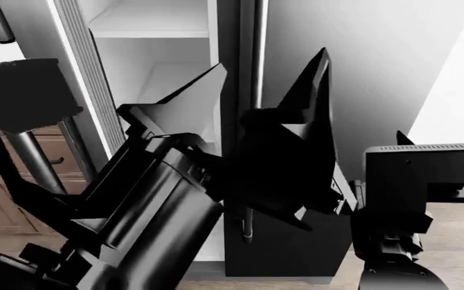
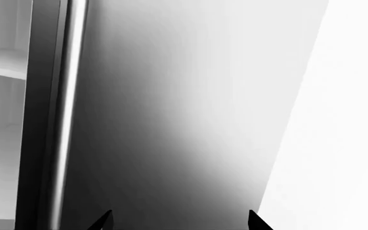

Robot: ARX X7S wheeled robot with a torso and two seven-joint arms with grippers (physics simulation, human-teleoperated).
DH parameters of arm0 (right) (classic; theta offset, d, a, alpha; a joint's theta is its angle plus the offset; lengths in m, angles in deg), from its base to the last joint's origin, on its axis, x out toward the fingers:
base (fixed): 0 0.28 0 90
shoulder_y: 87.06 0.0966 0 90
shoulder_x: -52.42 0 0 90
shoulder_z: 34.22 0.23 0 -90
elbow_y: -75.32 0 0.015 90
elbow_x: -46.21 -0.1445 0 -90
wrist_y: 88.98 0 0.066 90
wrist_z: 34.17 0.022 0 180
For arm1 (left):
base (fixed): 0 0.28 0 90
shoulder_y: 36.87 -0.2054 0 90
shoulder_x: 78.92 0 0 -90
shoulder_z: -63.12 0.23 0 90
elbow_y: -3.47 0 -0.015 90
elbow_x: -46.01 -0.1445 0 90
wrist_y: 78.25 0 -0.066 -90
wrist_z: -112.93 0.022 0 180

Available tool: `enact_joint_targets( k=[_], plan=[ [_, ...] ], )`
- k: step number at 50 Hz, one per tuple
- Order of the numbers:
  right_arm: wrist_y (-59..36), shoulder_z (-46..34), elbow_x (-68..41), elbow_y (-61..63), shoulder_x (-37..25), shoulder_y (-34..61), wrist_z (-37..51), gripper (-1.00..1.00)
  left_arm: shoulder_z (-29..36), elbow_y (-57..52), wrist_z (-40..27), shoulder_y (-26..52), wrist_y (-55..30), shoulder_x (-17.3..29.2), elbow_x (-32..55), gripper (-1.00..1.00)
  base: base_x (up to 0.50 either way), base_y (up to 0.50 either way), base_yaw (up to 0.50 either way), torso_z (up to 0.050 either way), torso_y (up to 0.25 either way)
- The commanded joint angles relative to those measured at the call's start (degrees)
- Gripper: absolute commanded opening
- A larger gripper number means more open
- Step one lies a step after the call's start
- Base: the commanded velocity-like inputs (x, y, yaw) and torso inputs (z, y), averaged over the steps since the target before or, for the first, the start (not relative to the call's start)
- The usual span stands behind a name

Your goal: Open the fridge door

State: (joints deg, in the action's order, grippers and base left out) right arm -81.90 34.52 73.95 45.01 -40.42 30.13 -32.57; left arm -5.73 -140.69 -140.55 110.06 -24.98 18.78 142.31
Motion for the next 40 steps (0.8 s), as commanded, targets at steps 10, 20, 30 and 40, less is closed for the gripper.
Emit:
enact_joint_targets(
  k=[10,20,30,40],
  plan=[
    [2.4,2.3,1.7,-0.6,1.8,-1.3,-3.0,1.00,7.3,8.8,7.8,-6.5,1.2,-4.5,-21.4,1.00,0.00,0.00,0.00,0.000,0.000],
    [2.6,2.6,1.1,-0.5,1.8,-1.5,-2.7,1.00,8.3,14.1,9.3,-5.9,2.9,-3.9,-25.5,1.00,0.00,0.00,0.00,0.000,0.000],
    [3.3,3.3,0.1,-1.1,1.9,-1.7,-2.3,1.00,7.5,18.0,11.1,-7.5,5.7,-2.3,-28.9,1.00,0.00,0.00,0.00,0.000,0.000],
    [2.6,3.6,-1.1,-0.6,1.6,-1.5,-1.9,1.00,7.3,20.8,8.1,-3.8,6.1,-4.4,-27.1,1.00,0.00,0.00,0.00,0.000,0.000]
  ],
)
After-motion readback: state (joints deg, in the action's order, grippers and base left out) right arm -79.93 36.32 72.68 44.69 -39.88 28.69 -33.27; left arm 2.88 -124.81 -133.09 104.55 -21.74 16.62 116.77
